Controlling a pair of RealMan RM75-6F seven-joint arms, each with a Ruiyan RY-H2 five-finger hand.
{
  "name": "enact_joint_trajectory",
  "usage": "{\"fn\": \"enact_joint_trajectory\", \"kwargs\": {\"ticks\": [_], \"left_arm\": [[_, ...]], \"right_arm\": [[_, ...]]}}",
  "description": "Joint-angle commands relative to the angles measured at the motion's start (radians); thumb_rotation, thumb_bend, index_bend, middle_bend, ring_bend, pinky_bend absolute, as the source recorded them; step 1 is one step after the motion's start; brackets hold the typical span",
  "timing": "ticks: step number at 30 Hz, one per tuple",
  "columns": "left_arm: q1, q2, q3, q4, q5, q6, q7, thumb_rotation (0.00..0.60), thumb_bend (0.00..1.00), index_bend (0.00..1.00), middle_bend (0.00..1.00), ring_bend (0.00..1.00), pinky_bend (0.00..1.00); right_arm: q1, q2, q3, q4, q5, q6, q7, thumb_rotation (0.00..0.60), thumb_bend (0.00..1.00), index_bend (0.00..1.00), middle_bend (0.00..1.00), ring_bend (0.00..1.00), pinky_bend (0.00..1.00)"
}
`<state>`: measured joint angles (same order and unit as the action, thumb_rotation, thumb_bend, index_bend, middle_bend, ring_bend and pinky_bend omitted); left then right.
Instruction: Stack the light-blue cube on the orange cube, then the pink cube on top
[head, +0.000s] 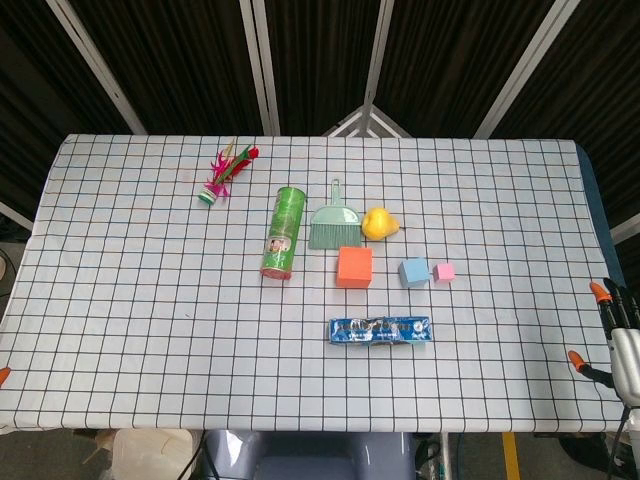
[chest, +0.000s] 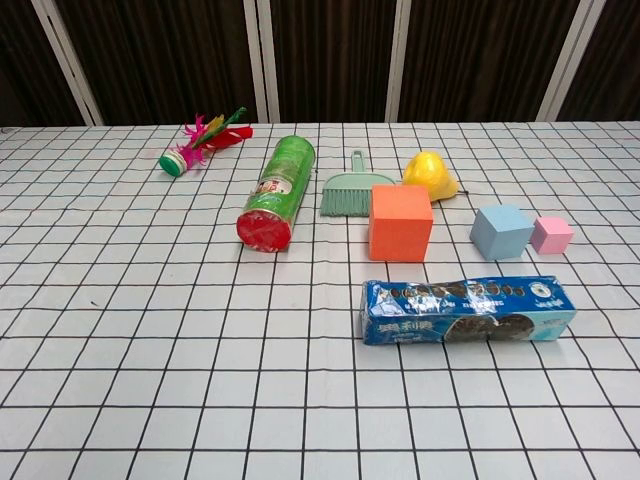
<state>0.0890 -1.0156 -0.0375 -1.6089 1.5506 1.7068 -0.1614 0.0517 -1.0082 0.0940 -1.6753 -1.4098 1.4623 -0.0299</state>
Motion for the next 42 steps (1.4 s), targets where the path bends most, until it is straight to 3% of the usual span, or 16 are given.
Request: {"fn": "enact_joint_trajectory", "kwargs": {"ticks": [1,23,27,33,36,42], "left_arm": [[-0.003,-0.002,0.004,-0.005,0.014,-0.001,0.016,0.600,0.16,0.09,0.00,0.00,0.00],[0.004,-0.009,0.011,-0.027,0.036,0.017,0.050,0.600,0.16,0.09,0.00,0.00,0.00],[-0.001,-0.008,0.008,-0.033,0.020,0.000,0.053,0.600,0.16,0.09,0.00,0.00,0.00],[-0.003,-0.008,0.002,-0.033,0.008,-0.004,0.054,0.600,0.16,0.09,0.00,0.00,0.00],[-0.003,-0.006,0.002,-0.032,-0.001,-0.011,0.048,0.600,0.16,0.09,0.00,0.00,0.00],[-0.003,-0.003,0.000,-0.027,-0.002,-0.011,0.026,0.600,0.16,0.09,0.00,0.00,0.00]], "right_arm": [[-0.001,0.000,0.000,-0.001,-0.006,0.007,-0.003,0.600,0.26,0.00,0.04,0.00,0.05],[0.036,-0.019,-0.003,-0.003,-0.010,-0.057,0.022,0.600,0.26,0.00,0.04,0.00,0.04],[0.093,-0.031,0.006,-0.012,-0.012,-0.140,0.027,0.600,0.26,0.00,0.04,0.00,0.05],[0.252,-0.071,0.052,-0.081,0.046,-0.348,-0.090,0.600,0.26,0.00,0.04,0.00,0.05],[0.335,-0.115,0.090,-0.081,0.128,-0.444,-0.147,0.600,0.26,0.00,0.04,0.00,0.05],[0.464,-0.190,0.152,-0.042,0.272,-0.530,-0.268,0.600,0.26,0.03,0.04,0.01,0.05]]}}
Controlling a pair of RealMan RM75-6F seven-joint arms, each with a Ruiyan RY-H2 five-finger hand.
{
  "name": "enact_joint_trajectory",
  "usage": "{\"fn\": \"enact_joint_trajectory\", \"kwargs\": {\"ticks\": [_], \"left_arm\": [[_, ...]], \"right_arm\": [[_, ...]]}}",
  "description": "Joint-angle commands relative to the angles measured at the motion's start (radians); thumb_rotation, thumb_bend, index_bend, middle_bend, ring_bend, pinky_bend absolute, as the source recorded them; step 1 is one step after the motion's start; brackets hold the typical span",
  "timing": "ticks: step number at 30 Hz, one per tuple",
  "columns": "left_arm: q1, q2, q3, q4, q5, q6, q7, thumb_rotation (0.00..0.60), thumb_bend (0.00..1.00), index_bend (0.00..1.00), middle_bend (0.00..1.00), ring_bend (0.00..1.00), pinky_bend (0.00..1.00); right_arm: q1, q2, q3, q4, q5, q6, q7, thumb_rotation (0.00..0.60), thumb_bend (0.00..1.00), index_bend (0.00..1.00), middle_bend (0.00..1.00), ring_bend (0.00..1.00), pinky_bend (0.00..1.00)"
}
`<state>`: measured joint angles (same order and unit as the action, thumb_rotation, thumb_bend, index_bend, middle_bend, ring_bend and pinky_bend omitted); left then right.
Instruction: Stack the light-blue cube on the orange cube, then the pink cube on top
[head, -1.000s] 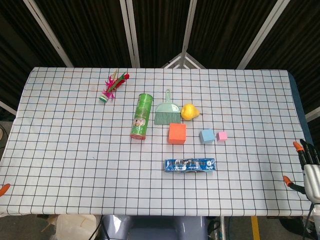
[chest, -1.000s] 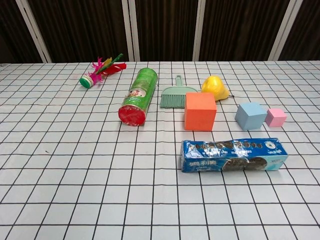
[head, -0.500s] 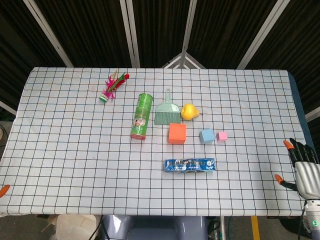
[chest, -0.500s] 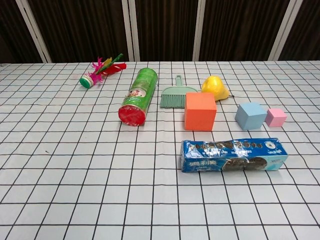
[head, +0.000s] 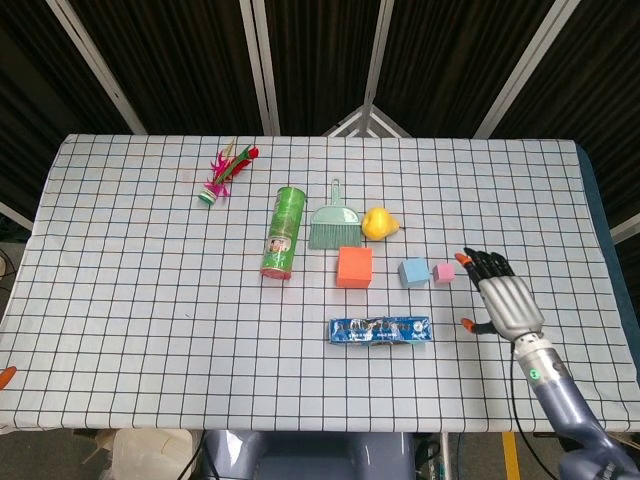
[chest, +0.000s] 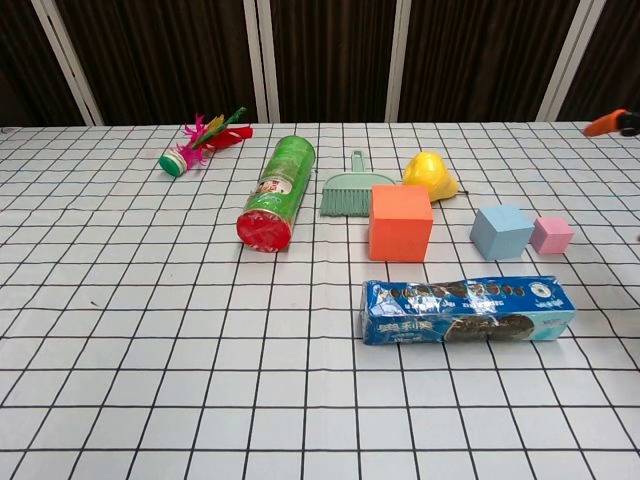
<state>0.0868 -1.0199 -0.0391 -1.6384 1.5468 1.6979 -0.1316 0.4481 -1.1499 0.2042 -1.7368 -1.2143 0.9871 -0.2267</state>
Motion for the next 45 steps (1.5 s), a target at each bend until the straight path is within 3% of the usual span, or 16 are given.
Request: {"fn": "enact_joint_trajectory", "kwargs": {"ticks": [1,6,14,19,45], "left_arm": [[-0.001,0.001,0.002,0.002,0.003,-0.003,-0.005,0.600,0.16,0.09,0.00,0.00,0.00],[-0.001,0.002,0.002,0.003,0.004,-0.003,-0.012,0.600,0.16,0.09,0.00,0.00,0.00],[0.002,0.003,-0.002,0.004,-0.007,-0.004,-0.019,0.600,0.16,0.09,0.00,0.00,0.00],[0.002,0.003,-0.003,0.004,-0.011,-0.005,-0.017,0.600,0.16,0.09,0.00,0.00,0.00],[0.005,0.004,-0.014,0.000,-0.039,-0.011,-0.010,0.600,0.16,0.09,0.00,0.00,0.00]], "right_arm": [[0.079,-0.053,0.046,0.024,0.094,-0.062,-0.083,0.600,0.26,0.04,0.04,0.01,0.05],[0.154,-0.093,0.064,0.067,0.215,-0.116,-0.132,0.600,0.26,0.10,0.04,0.02,0.04],[0.212,-0.161,0.038,0.126,0.302,-0.130,-0.175,0.600,0.26,0.19,0.04,0.02,0.04],[0.236,-0.189,0.026,0.165,0.330,-0.132,-0.185,0.600,0.26,0.24,0.04,0.02,0.05],[0.320,-0.316,-0.018,0.375,0.389,-0.193,-0.162,0.600,0.26,0.30,0.04,0.02,0.05]]}}
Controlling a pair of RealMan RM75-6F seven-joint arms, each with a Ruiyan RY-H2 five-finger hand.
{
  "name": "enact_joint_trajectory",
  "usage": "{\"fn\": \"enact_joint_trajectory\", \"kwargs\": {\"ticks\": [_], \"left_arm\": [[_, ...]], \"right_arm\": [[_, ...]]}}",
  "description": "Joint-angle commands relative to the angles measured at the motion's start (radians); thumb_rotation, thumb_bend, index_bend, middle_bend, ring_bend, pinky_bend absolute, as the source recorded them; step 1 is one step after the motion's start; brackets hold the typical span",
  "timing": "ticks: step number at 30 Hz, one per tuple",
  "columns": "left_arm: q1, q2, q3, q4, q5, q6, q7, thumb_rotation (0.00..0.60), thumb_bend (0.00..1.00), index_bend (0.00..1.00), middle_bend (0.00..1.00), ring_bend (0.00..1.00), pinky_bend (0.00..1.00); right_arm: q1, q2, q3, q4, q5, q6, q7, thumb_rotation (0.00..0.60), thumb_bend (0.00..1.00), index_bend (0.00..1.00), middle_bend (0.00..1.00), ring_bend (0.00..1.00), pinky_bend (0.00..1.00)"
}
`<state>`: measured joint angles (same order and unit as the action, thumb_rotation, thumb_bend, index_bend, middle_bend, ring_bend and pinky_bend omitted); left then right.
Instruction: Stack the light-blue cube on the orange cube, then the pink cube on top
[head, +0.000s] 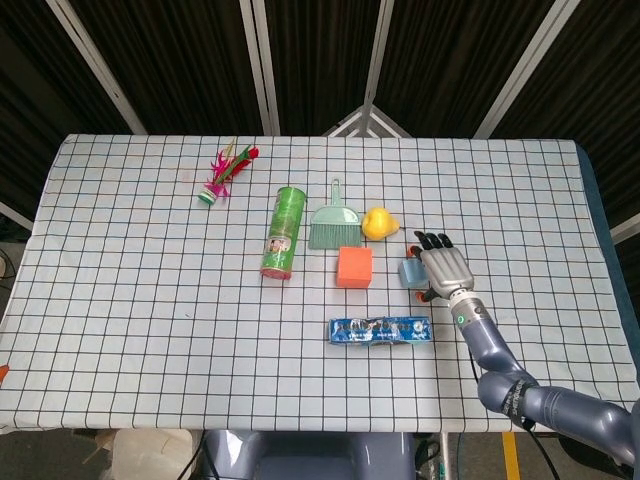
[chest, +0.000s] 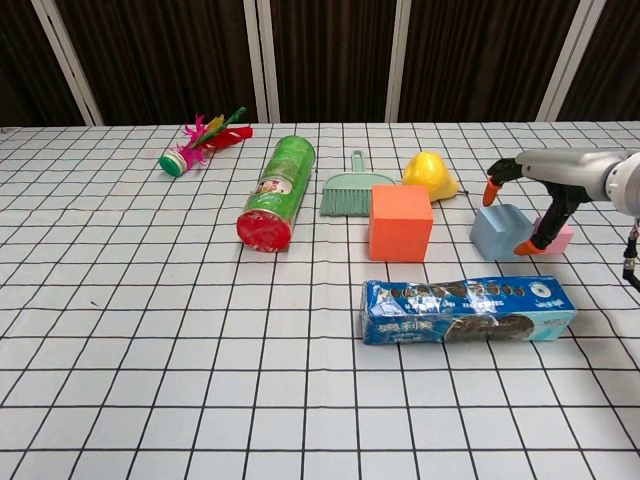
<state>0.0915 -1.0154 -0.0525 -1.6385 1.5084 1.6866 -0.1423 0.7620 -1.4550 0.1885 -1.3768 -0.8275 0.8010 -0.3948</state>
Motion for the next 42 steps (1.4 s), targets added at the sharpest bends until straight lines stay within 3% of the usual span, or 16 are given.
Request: {"fn": "enact_joint_trajectory", "kwargs": {"ticks": [1,17,26,34,42], "left_arm": [[0.001,0.000,-0.001,0.000,-0.002,0.000,0.000,0.600,0.16,0.09,0.00,0.00,0.00],[-0.005,0.001,-0.005,-0.004,-0.022,-0.023,0.013,0.600,0.16,0.10,0.00,0.00,0.00],[-0.001,0.003,-0.003,-0.011,-0.021,-0.019,0.017,0.600,0.16,0.10,0.00,0.00,0.00],[-0.001,0.007,-0.001,-0.008,-0.012,-0.018,0.003,0.600,0.16,0.10,0.00,0.00,0.00],[-0.002,0.015,0.003,0.002,-0.002,-0.022,-0.031,0.600,0.16,0.10,0.00,0.00,0.00]], "right_arm": [[0.009,-0.014,-0.003,0.022,0.001,-0.010,0.010,0.600,0.26,0.30,0.04,0.02,0.04],[0.026,-0.029,-0.010,0.067,-0.010,-0.021,0.035,0.600,0.26,0.46,0.04,0.03,0.05],[0.026,-0.014,-0.008,0.048,-0.033,-0.003,0.047,0.600,0.33,0.48,0.04,0.04,0.05],[0.032,0.081,0.007,-0.103,-0.021,0.059,-0.018,0.600,0.36,0.48,0.04,0.04,0.04],[0.105,0.220,0.023,-0.351,0.120,0.137,-0.246,0.600,0.42,0.50,0.04,0.04,0.04]]}}
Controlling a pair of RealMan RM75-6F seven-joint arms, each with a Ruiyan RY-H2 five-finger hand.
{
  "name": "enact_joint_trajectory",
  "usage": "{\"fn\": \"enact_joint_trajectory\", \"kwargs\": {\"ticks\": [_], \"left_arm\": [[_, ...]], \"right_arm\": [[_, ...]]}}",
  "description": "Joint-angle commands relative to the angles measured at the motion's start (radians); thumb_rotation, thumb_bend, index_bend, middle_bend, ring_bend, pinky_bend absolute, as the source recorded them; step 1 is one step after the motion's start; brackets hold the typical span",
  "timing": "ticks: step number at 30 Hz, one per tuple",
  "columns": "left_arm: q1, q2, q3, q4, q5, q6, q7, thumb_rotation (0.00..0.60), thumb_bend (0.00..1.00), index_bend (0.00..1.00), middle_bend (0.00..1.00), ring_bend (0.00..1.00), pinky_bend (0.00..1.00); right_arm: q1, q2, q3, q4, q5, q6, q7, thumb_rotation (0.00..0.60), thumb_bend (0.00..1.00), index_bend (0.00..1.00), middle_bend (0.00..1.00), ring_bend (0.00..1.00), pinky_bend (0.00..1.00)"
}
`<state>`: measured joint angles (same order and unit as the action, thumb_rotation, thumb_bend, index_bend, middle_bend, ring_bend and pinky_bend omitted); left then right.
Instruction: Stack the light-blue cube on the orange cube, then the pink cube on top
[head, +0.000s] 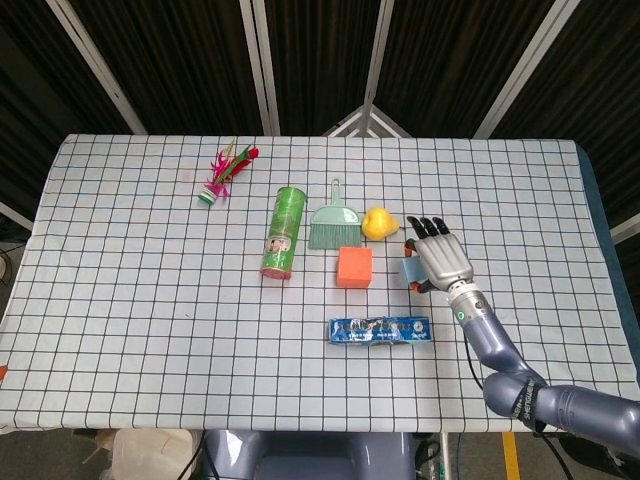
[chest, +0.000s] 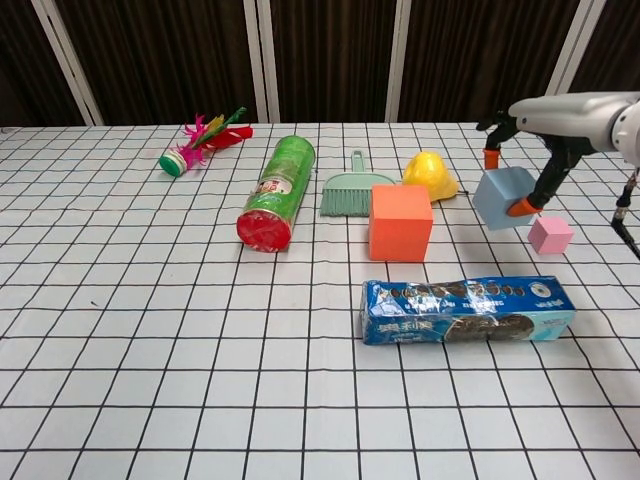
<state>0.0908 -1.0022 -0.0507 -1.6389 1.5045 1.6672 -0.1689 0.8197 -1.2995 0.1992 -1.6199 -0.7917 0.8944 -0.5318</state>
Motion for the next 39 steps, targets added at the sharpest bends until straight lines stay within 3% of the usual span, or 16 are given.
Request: {"fn": "enact_joint_trajectory", "kwargs": {"ticks": [1,8,10,15,23,29,39], "left_arm": [[-0.002,0.003,0.002,0.003,0.004,-0.005,-0.007,0.600,0.16,0.10,0.00,0.00,0.00],[0.001,0.009,0.005,0.014,0.009,-0.001,-0.035,0.600,0.16,0.10,0.00,0.00,0.00],[0.001,0.011,0.003,0.017,0.006,-0.001,-0.046,0.600,0.16,0.10,0.00,0.00,0.00],[0.002,0.017,0.006,0.027,0.009,-0.002,-0.071,0.600,0.16,0.10,0.00,0.00,0.00],[0.004,0.022,0.004,0.038,0.005,-0.002,-0.101,0.600,0.16,0.10,0.00,0.00,0.00],[0.005,0.024,0.006,0.042,0.009,0.000,-0.112,0.600,0.16,0.10,0.00,0.00,0.00],[0.006,0.024,0.005,0.044,0.006,0.000,-0.113,0.600,0.16,0.10,0.00,0.00,0.00]], "right_arm": [[0.062,0.071,0.017,-0.131,0.115,0.053,-0.135,0.600,0.45,0.52,0.04,0.04,0.04],[0.176,0.049,0.065,-0.212,0.343,0.115,-0.243,0.600,0.87,0.67,0.06,0.08,0.05],[0.200,0.033,0.076,-0.219,0.378,0.141,-0.262,0.600,0.92,0.69,0.06,0.08,0.05],[0.292,-0.036,0.107,-0.202,0.533,0.232,-0.353,0.600,0.94,0.73,0.06,0.08,0.05],[0.384,-0.139,0.177,-0.144,0.699,0.348,-0.397,0.600,0.98,0.81,0.08,0.09,0.05],[0.411,-0.185,0.202,-0.100,0.763,0.396,-0.421,0.600,1.00,0.81,0.08,0.09,0.04],[0.397,-0.183,0.213,-0.059,0.799,0.359,-0.430,0.600,1.00,0.81,0.08,0.09,0.05]]}}
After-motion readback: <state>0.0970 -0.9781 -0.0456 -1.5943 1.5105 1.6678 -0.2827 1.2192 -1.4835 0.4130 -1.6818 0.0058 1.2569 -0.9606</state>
